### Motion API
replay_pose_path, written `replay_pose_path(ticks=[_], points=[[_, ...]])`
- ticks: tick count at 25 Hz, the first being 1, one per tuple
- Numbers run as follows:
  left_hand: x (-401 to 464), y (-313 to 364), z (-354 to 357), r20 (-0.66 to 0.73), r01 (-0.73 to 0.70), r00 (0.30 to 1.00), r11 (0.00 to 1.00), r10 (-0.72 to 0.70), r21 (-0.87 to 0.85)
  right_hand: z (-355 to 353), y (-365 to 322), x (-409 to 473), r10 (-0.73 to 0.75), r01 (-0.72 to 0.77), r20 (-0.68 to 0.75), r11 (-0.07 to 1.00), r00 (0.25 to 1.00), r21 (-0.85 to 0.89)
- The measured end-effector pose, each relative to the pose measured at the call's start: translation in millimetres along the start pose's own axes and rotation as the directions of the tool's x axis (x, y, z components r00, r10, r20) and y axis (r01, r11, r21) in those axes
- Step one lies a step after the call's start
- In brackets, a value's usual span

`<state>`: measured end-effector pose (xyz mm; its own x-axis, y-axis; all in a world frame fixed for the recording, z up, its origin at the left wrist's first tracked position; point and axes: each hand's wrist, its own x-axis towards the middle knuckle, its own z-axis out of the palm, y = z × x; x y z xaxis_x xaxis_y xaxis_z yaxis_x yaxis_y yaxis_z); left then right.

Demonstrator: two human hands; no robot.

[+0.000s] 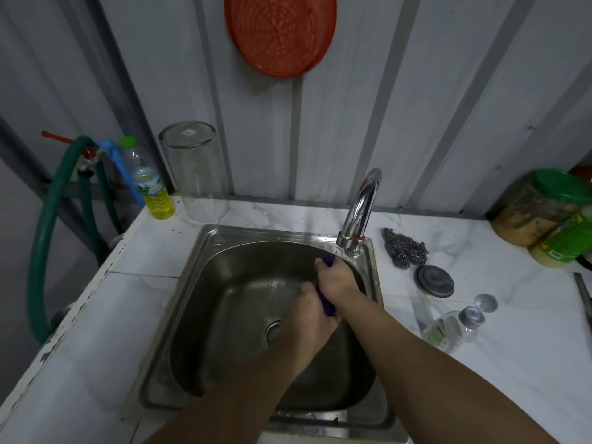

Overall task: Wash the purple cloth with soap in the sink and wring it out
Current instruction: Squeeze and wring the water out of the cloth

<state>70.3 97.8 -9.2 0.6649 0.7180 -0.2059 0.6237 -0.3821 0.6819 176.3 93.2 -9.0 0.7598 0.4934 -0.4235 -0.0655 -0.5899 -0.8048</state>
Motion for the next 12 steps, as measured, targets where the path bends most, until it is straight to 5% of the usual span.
replay_pose_path(ticks=[3,6,8,12], points=[[10.6,-0.5,-19.7,0.264,0.239,0.952,0.913,-0.154,-0.330,-13.8,-4.2,-8.5,0.065,-0.155,0.222,0.895,0.973,0.418],[-0.1,11.7,-49.4,0.643,0.598,0.755,0.536,-0.127,-0.596,-37.7,6.3,-20.6,-0.078,-0.267,0.424,0.672,0.902,0.691],[-7.8,18.7,-60.2,0.718,0.675,0.696,0.332,0.013,-0.659,-39.1,15.0,-31.2,-0.132,-0.306,0.444,0.551,0.886,0.776],[-26.8,29.9,-55.6,0.722,0.718,0.685,0.080,0.097,-0.691,-26.5,23.1,-35.8,-0.198,-0.394,0.492,0.386,0.848,0.834]])
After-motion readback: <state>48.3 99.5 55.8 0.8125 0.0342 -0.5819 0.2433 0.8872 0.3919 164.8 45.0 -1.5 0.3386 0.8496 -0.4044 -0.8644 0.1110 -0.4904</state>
